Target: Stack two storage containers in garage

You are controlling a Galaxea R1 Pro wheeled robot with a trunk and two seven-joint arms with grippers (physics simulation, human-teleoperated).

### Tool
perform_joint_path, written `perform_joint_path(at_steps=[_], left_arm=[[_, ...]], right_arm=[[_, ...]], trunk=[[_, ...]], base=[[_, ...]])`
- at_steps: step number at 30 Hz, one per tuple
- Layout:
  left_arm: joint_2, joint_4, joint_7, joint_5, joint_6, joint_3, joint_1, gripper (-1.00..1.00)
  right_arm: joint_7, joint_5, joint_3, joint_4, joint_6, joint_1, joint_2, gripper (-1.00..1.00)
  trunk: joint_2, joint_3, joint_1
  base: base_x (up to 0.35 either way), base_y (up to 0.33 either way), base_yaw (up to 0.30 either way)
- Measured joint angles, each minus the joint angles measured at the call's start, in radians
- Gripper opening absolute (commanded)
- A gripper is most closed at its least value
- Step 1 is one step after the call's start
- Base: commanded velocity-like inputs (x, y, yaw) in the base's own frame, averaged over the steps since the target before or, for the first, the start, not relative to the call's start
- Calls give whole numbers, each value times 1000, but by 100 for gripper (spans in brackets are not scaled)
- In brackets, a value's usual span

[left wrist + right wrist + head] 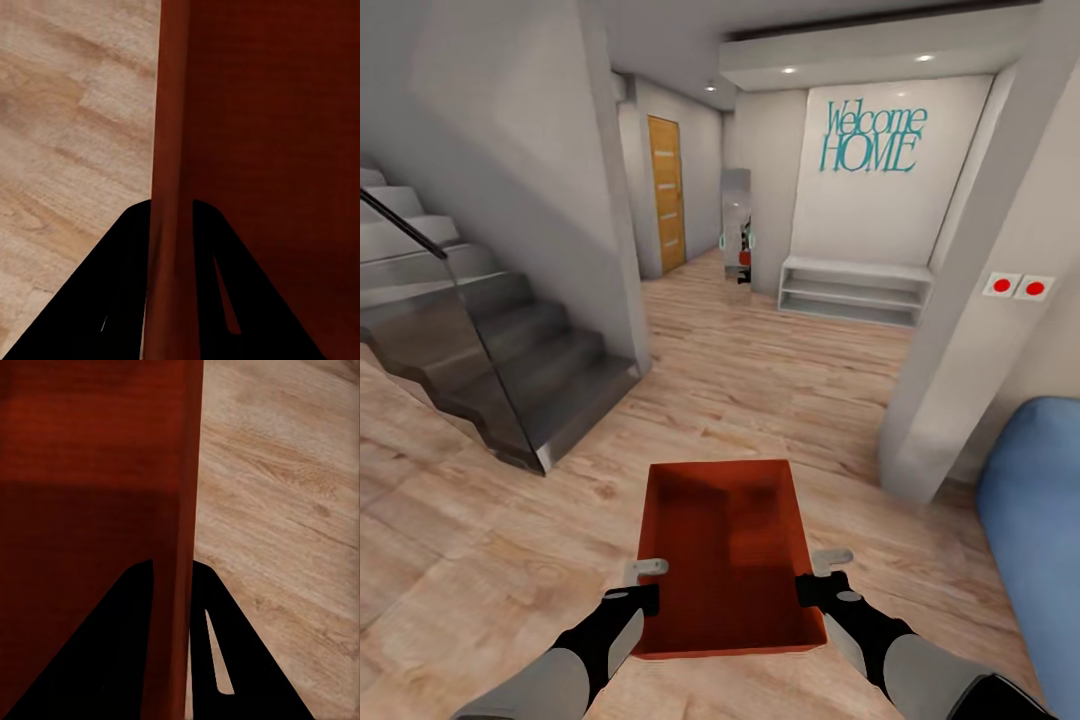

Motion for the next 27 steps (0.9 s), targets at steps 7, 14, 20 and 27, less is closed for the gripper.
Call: perform_joint_path(at_steps=[7,14,20,27], left_arm=[[0,0,0,0,0,0,0,-100],[2,1,-2,1,0,0,0,-100],[1,1,-1,1,0,0,0,-100],[1,1,-1,1,0,0,0,-100]], right_arm=[[0,1,0,1,0,0,0,-100],[-2,1,-1,1,0,0,2,-100],[-1,1,-1,1,0,0,1,-100],[-1,1,-1,1,0,0,1,-100]], trunk=[[0,0,0],[0,0,0],[0,0,0],[0,0,0]], base=[[323,0,0],[323,0,-154],[323,0,-42],[323,0,-1]])
